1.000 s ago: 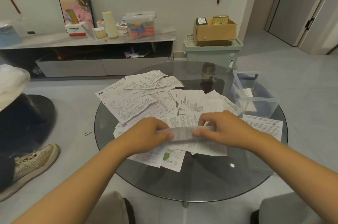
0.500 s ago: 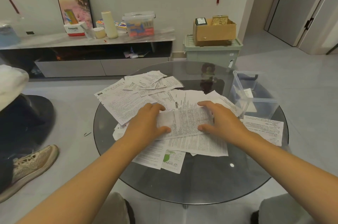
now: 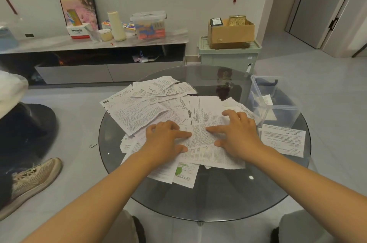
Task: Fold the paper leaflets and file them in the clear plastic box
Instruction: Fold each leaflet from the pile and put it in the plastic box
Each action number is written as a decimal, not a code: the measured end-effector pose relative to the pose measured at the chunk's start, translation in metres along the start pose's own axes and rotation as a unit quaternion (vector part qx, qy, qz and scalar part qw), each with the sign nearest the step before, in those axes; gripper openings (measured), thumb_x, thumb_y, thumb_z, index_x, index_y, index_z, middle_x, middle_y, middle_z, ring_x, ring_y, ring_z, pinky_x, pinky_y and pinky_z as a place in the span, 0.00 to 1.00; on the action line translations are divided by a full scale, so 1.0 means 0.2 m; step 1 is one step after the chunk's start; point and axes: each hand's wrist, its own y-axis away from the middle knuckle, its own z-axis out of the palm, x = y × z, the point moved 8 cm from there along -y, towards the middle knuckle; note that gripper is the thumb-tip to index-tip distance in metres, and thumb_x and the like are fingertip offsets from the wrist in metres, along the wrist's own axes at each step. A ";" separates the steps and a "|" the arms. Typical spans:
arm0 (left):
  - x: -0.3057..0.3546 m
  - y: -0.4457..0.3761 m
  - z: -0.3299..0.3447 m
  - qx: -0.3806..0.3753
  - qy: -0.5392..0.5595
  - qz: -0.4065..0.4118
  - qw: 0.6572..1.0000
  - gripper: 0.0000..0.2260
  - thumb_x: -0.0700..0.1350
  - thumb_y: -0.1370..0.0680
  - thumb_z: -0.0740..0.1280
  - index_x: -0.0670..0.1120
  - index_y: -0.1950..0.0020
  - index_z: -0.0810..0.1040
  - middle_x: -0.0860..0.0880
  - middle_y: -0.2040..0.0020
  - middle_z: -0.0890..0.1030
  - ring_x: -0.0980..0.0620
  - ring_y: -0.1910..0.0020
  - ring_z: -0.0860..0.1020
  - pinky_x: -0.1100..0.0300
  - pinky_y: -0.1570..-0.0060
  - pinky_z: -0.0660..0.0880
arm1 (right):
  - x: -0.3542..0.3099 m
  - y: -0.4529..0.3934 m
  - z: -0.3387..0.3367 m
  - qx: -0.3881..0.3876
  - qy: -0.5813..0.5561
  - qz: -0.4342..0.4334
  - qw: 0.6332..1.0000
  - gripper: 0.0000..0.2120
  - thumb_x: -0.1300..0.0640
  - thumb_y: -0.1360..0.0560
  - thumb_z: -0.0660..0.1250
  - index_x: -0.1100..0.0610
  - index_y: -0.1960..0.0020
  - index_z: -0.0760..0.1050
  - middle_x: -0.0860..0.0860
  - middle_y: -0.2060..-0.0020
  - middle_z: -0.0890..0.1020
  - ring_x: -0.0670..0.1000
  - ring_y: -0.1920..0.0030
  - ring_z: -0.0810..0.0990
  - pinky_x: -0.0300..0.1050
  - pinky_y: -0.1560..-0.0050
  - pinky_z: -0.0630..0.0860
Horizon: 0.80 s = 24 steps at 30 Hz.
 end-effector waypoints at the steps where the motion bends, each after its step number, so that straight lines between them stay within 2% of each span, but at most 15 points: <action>1: -0.02 0.00 0.00 -0.014 0.000 -0.006 1.000 0.19 0.56 0.23 0.65 0.65 0.33 0.69 0.56 0.33 0.65 0.55 0.31 0.60 0.53 0.31 0.47 | 0.00 0.00 -0.01 0.002 0.006 -0.001 1.000 0.20 0.44 0.24 0.63 0.32 0.33 0.65 0.48 0.28 0.56 0.55 0.29 0.53 0.51 0.31 0.51; 3: -0.04 0.01 0.00 -0.042 0.003 -0.006 0.999 0.20 0.54 0.23 0.66 0.64 0.32 0.68 0.56 0.31 0.64 0.54 0.30 0.60 0.53 0.30 0.50 | 0.00 0.01 -0.03 0.012 0.014 -0.008 1.000 0.20 0.46 0.23 0.63 0.34 0.33 0.66 0.47 0.29 0.58 0.54 0.30 0.55 0.49 0.32 0.52; 5: -0.05 0.02 0.00 -0.068 0.016 0.009 0.998 0.22 0.52 0.23 0.66 0.61 0.30 0.67 0.55 0.28 0.64 0.53 0.30 0.63 0.54 0.30 0.57 | -0.02 0.03 -0.05 0.030 0.018 -0.024 0.999 0.19 0.49 0.22 0.62 0.37 0.33 0.68 0.47 0.32 0.62 0.53 0.33 0.57 0.47 0.36 0.54; 8: -0.04 0.05 -0.03 -0.078 0.005 0.040 0.996 0.21 0.50 0.23 0.66 0.56 0.30 0.69 0.56 0.28 0.65 0.55 0.30 0.65 0.60 0.33 0.61 | -0.11 0.06 -0.04 0.053 0.008 -0.093 0.994 0.17 0.55 0.21 0.60 0.41 0.35 0.72 0.45 0.42 0.72 0.50 0.41 0.63 0.43 0.50 0.53; 10: -0.02 0.06 -0.05 -0.057 -0.014 0.053 0.997 0.17 0.50 0.23 0.65 0.53 0.34 0.74 0.56 0.32 0.70 0.56 0.34 0.69 0.63 0.38 0.64 | -0.16 0.08 -0.01 0.053 -0.020 -0.119 0.991 0.15 0.53 0.20 0.59 0.42 0.37 0.75 0.43 0.46 0.76 0.49 0.43 0.66 0.42 0.54 0.49; 14: 0.04 0.08 -0.13 0.006 -0.048 0.063 0.997 0.08 0.50 0.23 0.63 0.53 0.47 0.80 0.56 0.47 0.81 0.56 0.50 0.77 0.64 0.55 0.71 | -0.21 0.11 -0.01 0.048 -0.089 -0.125 0.987 0.13 0.46 0.22 0.59 0.42 0.39 0.76 0.42 0.46 0.78 0.47 0.43 0.68 0.41 0.50 0.53; 17: 0.11 0.10 -0.16 0.041 -0.065 0.086 0.993 0.08 0.52 0.23 0.63 0.54 0.50 0.80 0.56 0.53 0.83 0.56 0.55 0.78 0.68 0.65 0.67 | -0.22 0.11 -0.02 0.047 -0.098 -0.123 0.986 0.14 0.44 0.24 0.62 0.42 0.40 0.76 0.42 0.45 0.79 0.47 0.42 0.69 0.42 0.45 0.55; 20: 0.14 0.11 -0.15 0.036 0.025 0.081 0.996 0.07 0.54 0.25 0.66 0.54 0.53 0.81 0.58 0.58 0.81 0.58 0.56 0.78 0.63 0.57 0.73 | -0.22 0.13 -0.03 0.062 -0.108 -0.122 0.985 0.13 0.43 0.25 0.64 0.43 0.44 0.79 0.44 0.50 0.82 0.48 0.46 0.74 0.42 0.46 0.61; 22: 0.16 0.11 -0.13 0.021 0.090 0.077 0.993 0.06 0.55 0.25 0.67 0.54 0.55 0.81 0.60 0.60 0.79 0.60 0.56 0.77 0.61 0.55 0.75 | -0.20 0.14 -0.05 0.071 -0.131 -0.108 0.983 0.11 0.43 0.25 0.64 0.45 0.47 0.81 0.46 0.56 0.84 0.50 0.51 0.77 0.41 0.53 0.64; 24: 0.16 0.11 -0.12 0.005 0.135 0.076 0.988 0.05 0.54 0.26 0.68 0.54 0.57 0.80 0.59 0.61 0.80 0.58 0.58 0.78 0.59 0.56 0.75 | -0.17 0.16 -0.05 0.065 -0.144 -0.083 0.984 0.11 0.44 0.25 0.64 0.45 0.47 0.81 0.47 0.56 0.84 0.49 0.53 0.78 0.40 0.58 0.64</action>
